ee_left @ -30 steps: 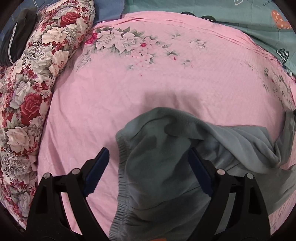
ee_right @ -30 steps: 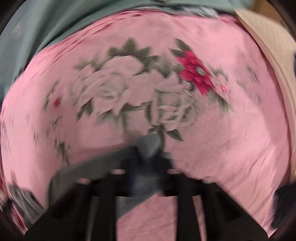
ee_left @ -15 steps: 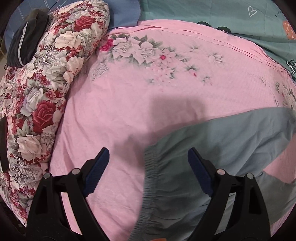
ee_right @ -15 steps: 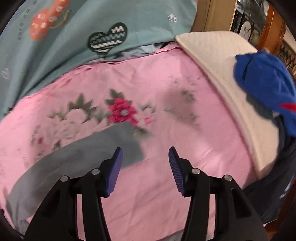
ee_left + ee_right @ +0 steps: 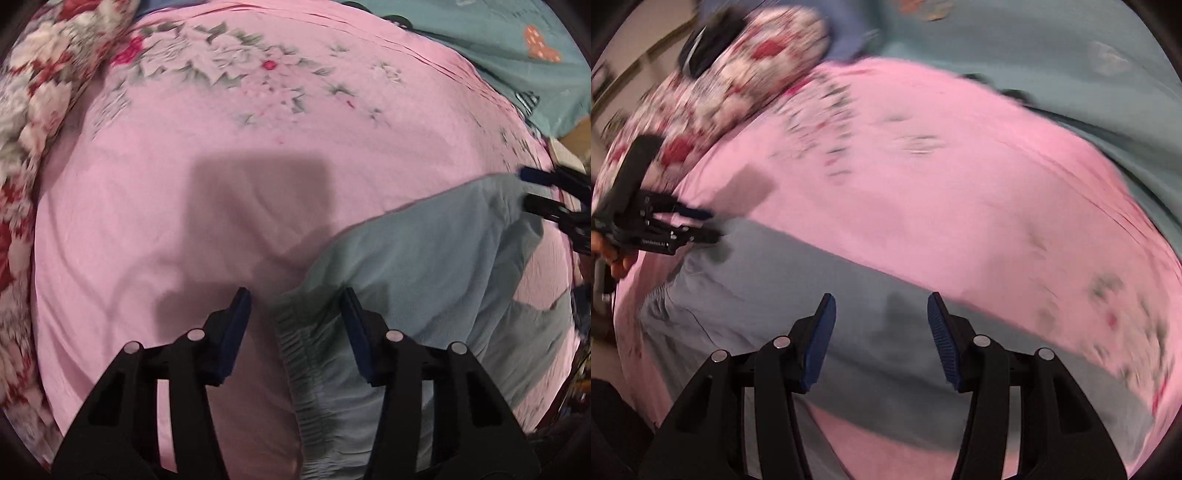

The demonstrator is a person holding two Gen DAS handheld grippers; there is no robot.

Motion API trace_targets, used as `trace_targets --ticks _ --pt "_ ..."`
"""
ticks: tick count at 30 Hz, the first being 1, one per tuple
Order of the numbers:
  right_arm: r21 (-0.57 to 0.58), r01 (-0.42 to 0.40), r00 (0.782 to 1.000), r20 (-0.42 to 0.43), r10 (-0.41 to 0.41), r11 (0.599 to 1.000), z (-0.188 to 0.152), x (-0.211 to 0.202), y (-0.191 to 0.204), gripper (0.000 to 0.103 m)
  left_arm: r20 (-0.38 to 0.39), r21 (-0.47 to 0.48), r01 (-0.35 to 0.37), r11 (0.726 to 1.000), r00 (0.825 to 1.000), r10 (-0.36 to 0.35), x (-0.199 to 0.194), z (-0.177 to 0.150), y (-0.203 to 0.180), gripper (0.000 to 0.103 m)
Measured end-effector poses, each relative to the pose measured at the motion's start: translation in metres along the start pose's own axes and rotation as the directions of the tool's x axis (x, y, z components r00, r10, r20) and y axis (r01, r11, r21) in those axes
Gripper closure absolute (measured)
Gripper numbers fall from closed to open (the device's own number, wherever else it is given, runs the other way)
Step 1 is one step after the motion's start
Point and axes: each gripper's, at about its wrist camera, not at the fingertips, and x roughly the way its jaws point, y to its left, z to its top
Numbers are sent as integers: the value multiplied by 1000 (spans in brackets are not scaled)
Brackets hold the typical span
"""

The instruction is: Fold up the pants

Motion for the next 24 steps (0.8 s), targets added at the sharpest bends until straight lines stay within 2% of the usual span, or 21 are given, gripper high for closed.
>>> trace_targets --ticks 1,2,3,4,5,6,8,9,11,13,17,19,20,21,23,24 --pt "-44 -6 1000 -27 5 999 11 16 8 51 0 20 13 1000 1000 -13 0 2 -1 54" --pt "-91 -16 998 -54 11 996 21 29 20 51 -2 42 37 998 999 -37 1 3 -3 68" --pt "-128 -19 997 -70 10 992 28 38 27 51 2 65 30 997 1000 -31 1 2 -5 73" --pt "-170 -17 996 -89 1 985 35 46 34 51 12 95 20 995 1000 -22 1 2 -8 75" --pt "-204 -14 994 -106 -8 979 41 53 41 56 24 129 15 992 1000 -18 1 1 -11 77" --pt "-245 -21 991 -134 -13 969 44 60 49 74 33 148 12 989 999 -17 2 1 -13 79" --pt "-303 -21 980 -195 -40 953 47 73 60 96 55 175 13 985 998 -23 0 0 -15 80" --pt "-331 -16 979 -198 -53 943 48 75 64 103 69 178 5 984 997 -17 -1 1 -14 81" --pt "-323 13 982 -176 -73 946 59 73 65 103 114 159 -30 987 993 11 -6 6 -5 81" --pt "-256 41 989 -130 -76 966 77 68 60 103 159 107 -56 993 987 38 -12 14 11 81" --pt "-124 157 988 8 -157 980 125 70 49 103 180 27 -30 999 983 25 -16 36 41 81" --pt "-62 188 982 36 -186 980 143 78 47 103 183 24 -100 995 979 94 -9 41 44 80" --pt "-30 185 982 36 -184 982 145 77 43 95 176 14 -104 995 979 100 -5 43 47 71" --pt "15 174 984 40 -174 985 145 74 40 85 167 -11 -108 994 980 109 -5 42 53 55" --pt "96 113 991 57 -119 989 135 57 36 76 186 -60 -138 989 972 147 -11 38 60 37" --pt "130 91 993 65 -100 987 124 46 31 69 200 -76 -167 983 963 179 -15 34 63 36"
